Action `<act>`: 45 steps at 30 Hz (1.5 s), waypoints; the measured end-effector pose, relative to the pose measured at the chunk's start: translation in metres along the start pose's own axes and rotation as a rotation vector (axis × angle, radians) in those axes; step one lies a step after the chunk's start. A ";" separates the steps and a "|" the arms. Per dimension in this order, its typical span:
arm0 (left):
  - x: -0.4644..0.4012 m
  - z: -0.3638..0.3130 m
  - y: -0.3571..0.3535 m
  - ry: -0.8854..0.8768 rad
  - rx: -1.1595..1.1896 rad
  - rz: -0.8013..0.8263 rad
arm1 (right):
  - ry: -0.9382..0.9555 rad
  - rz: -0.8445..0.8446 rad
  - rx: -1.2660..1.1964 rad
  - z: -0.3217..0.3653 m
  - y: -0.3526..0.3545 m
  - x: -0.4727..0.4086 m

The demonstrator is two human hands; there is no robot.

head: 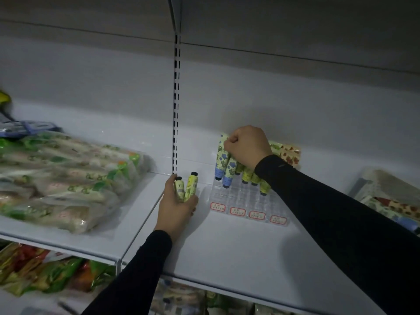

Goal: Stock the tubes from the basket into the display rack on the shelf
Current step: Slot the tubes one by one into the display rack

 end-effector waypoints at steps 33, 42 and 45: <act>-0.002 0.002 0.000 -0.012 0.001 0.008 | -0.074 0.135 -0.049 -0.006 -0.022 -0.003; 0.003 -0.004 0.000 -0.013 0.023 0.016 | -0.003 0.023 -0.030 0.000 -0.004 0.004; 0.010 -0.011 0.000 -0.025 0.047 0.018 | 0.050 -0.144 -0.074 0.008 0.022 0.019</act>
Point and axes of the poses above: each hand's wrist, its own x-axis away from the middle knuckle, its own y-axis out of the back of the hand, z = x × y, the point moved 9 cm from there along -x, towards the middle knuckle, and after that the axes turned 14 degrees about y, right-handed, at the moved point
